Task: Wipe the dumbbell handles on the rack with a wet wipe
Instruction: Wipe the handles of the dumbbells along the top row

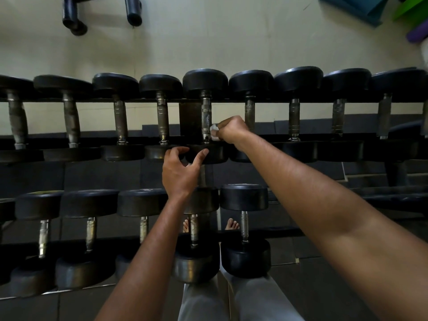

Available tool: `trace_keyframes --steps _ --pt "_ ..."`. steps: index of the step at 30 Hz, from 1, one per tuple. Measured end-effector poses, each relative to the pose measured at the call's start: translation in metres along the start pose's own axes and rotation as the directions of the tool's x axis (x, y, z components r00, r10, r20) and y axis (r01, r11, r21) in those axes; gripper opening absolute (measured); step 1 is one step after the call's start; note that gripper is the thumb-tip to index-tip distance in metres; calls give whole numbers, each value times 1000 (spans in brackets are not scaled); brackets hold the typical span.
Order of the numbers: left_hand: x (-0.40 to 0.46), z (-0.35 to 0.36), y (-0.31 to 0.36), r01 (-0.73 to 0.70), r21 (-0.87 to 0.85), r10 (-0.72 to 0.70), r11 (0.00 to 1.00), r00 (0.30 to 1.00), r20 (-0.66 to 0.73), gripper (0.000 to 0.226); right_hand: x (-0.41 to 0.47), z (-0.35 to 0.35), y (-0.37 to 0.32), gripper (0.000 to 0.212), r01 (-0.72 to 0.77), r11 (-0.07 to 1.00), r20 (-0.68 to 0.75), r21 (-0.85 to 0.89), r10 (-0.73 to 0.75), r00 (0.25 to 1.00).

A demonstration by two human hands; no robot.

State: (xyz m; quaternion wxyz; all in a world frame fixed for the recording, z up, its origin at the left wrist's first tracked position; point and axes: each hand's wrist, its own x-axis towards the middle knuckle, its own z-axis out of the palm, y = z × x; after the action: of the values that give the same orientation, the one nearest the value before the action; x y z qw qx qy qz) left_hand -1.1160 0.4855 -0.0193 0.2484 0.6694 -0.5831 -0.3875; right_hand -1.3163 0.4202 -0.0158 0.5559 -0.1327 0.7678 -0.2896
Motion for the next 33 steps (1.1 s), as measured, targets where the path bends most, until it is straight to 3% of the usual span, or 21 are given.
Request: trace_keyframes --steps 1,4,9,11,13,15,17,19,22,24,26,30,33 --pt "0 0 0 4 1 -4 1000 1000 -1 64 4 1 -4 27 -7 993 -36 116 11 999" --pt "-2 2 -1 10 -7 -10 1000 1000 -6 64 17 4 -15 22 131 991 -109 10 -129 986" --pt "-1 5 -6 -2 -13 2 1000 1000 -29 63 16 5 -36 15 311 948 -114 74 -301 947" --pt "-1 6 -7 -6 -17 5 1000 999 -42 64 14 2 -35 11 345 938 -130 -32 -346 929" --pt "-2 7 -8 -9 -23 8 1000 999 -43 64 7 -2 -31 15 402 881 -129 -249 -442 888" --pt "-2 7 -9 -10 -26 9 1000 999 -41 65 0 -5 -31 25 520 698 -85 -492 -633 769" --pt "-2 7 -8 -10 -29 9 1000 999 -38 64 -4 -2 -39 25 629 400 59 -667 -813 580" --pt "-3 6 -7 -6 -33 5 999 999 -35 64 -4 6 -55 24 625 107 256 -773 -849 462" --pt "-4 5 -6 -1 -39 -1 999 999 -37 62 -1 17 -76 34 473 -262 491 -841 -737 465" --pt "-4 5 -7 -4 -38 3 999 999 -40 62 3 23 -78 38 395 -403 560 -826 -667 491" --pt "-4 5 -7 -1 -36 0 999 999 -40 63 5 27 -78 34 357 -414 547 -837 -649 529" --pt "-3 4 -5 10 -28 -11 1000 999 -36 62 0 38 -81 21 436 -173 449 -883 -581 678" --pt "-2 1 -5 7 -27 -7 1000 1000 -30 62 -5 36 -75 17 515 -126 509 -848 -466 724"
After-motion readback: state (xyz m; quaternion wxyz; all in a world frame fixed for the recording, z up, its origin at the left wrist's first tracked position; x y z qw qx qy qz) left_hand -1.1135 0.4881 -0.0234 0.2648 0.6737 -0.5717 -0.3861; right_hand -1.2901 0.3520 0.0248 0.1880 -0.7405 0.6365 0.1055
